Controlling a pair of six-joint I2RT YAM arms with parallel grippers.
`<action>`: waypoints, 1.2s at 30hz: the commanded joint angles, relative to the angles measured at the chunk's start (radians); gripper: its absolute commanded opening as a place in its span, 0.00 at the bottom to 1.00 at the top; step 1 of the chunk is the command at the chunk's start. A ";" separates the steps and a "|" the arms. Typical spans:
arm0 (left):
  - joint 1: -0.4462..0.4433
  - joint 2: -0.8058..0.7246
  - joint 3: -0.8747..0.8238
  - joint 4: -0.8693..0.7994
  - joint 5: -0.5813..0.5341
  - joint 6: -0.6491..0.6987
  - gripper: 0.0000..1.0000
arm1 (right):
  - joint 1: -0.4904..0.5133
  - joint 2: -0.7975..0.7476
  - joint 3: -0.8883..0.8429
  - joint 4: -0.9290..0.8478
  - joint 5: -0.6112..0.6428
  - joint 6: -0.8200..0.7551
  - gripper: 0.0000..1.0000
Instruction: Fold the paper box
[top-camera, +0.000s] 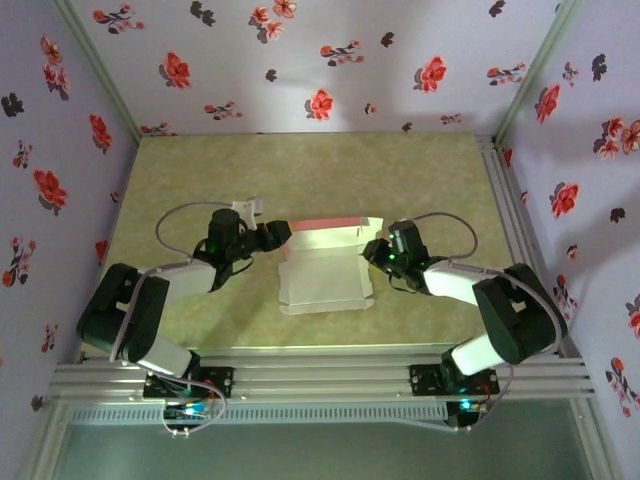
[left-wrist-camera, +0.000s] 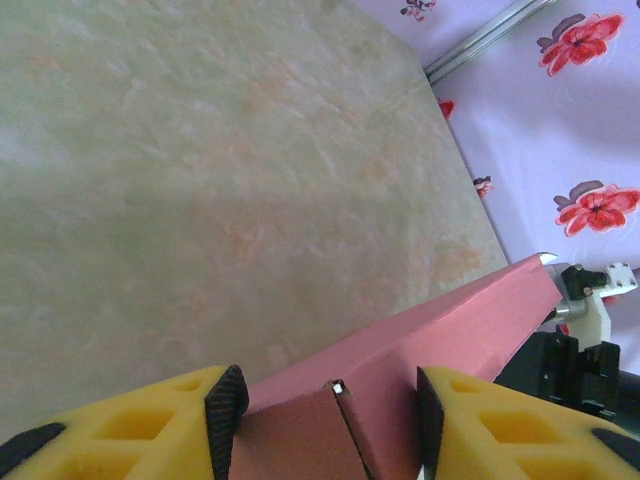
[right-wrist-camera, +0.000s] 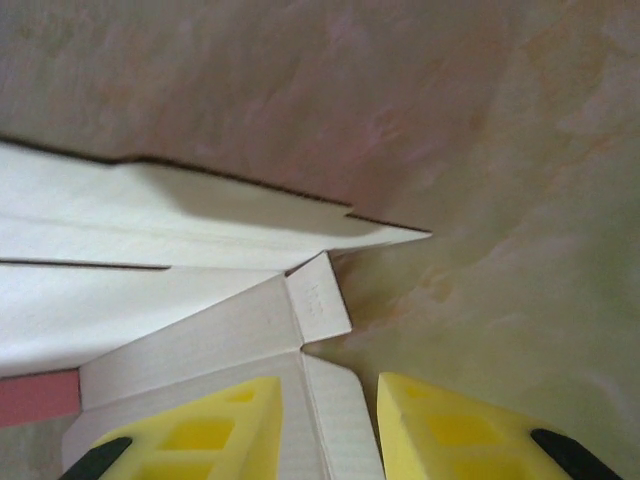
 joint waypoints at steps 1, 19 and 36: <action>-0.018 0.003 -0.040 -0.081 -0.026 0.024 0.49 | 0.011 0.028 0.019 0.071 0.075 0.040 0.32; -0.038 -0.014 -0.034 -0.114 -0.048 0.023 0.48 | 0.055 0.154 0.044 0.225 0.147 0.069 0.31; -0.052 -0.007 -0.023 -0.117 -0.053 0.026 0.48 | 0.120 0.155 0.076 0.217 0.173 0.003 0.30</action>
